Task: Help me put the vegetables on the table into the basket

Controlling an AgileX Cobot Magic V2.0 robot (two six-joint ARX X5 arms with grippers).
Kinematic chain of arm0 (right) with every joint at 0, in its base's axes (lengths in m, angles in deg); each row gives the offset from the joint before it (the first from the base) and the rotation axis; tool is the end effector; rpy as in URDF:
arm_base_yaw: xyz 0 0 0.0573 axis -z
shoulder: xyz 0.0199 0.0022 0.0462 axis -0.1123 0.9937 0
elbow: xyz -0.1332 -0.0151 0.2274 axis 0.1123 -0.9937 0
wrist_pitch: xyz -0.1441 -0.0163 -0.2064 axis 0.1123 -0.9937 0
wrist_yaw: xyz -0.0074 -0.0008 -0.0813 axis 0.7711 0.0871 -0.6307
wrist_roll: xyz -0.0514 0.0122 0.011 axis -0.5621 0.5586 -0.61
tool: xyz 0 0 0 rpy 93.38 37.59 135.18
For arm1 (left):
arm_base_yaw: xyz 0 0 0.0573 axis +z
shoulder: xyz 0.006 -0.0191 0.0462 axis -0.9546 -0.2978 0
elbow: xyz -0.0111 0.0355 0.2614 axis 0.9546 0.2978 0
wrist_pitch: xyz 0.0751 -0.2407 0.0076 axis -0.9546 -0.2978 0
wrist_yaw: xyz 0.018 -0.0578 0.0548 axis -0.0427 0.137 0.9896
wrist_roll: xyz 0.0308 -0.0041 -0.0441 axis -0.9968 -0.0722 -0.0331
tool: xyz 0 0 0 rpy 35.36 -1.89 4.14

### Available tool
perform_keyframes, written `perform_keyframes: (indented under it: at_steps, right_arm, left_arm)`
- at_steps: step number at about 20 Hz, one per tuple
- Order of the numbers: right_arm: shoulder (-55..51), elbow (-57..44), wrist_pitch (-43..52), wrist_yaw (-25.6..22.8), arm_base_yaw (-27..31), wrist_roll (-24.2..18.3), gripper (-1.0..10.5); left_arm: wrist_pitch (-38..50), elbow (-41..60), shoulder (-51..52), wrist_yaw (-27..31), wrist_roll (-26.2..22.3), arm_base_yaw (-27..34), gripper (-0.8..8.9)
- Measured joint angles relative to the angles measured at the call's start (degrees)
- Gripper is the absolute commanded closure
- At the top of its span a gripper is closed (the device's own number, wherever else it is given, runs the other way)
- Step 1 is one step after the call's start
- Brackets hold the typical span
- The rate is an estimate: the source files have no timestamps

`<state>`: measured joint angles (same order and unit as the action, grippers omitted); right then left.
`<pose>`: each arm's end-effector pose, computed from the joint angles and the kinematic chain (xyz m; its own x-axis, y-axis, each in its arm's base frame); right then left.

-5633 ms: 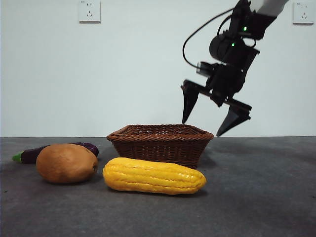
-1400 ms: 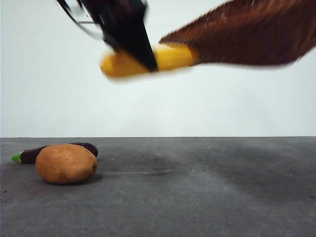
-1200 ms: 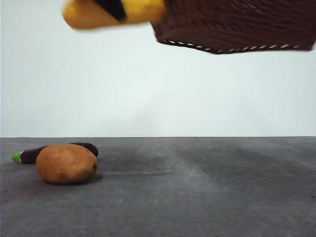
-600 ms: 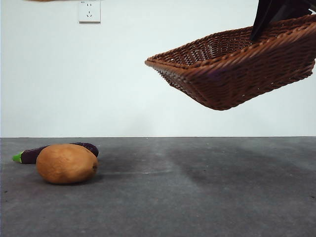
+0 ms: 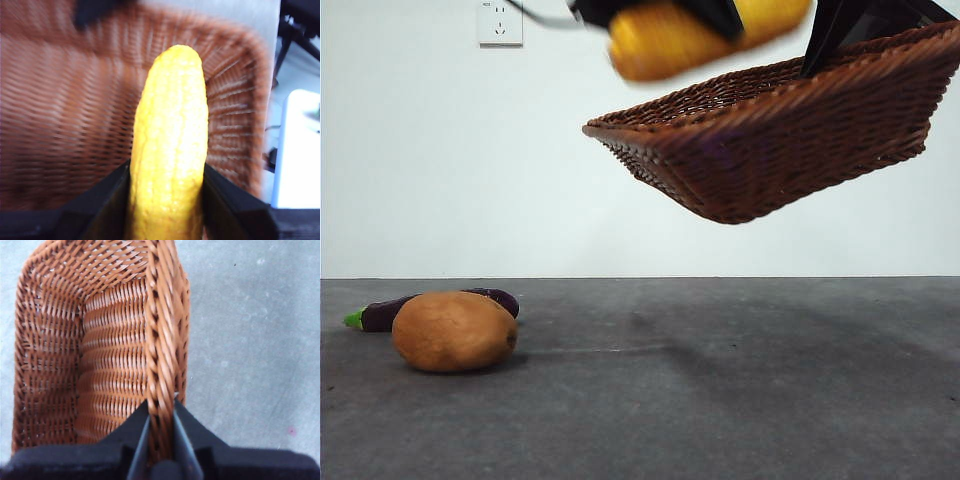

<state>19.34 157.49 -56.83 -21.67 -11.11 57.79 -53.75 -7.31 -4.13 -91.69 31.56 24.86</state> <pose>0.2634 0.0919 0.3487 0.5285 0.4653 -0.7101 -0.3627 0.8800 0.3066 0.2120 -0.2450 0.3240 0.2877 -0.7031 -0.6503 0.9191 0.3937 -0.0191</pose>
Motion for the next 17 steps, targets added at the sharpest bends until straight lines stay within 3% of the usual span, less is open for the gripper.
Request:
perform_keyframes:
  at_steps: [8, 9, 11, 12, 17]
  right_arm:
    - [0.0, -4.5, 5.4, 0.0, -1.9, 3.2, 9.6]
    - [0.0, -6.3, 6.2, 0.0, -1.9, 3.4, 9.6]
    - [0.2, -8.8, 7.0, 0.0, -1.9, 3.9, 9.6]
    - [0.3, -8.9, 7.0, 0.0, -1.9, 3.8, 9.6]
    - [0.3, -8.9, 10.3, 3.3, -1.9, 4.3, 9.6]
  left_arm:
    - [2.6, 0.0, -7.3, -0.3, 3.4, -0.1, 8.02]
    - [2.6, 0.0, -7.3, -1.1, 3.5, -0.3, 7.13]
    - [2.3, 0.0, -7.3, -2.9, 3.6, -0.4, 3.99]
    - [1.6, 0.0, -7.3, -3.1, 3.6, -0.4, 3.38]
    - [-0.5, 0.0, -7.3, -3.2, 4.0, -0.4, 3.41]
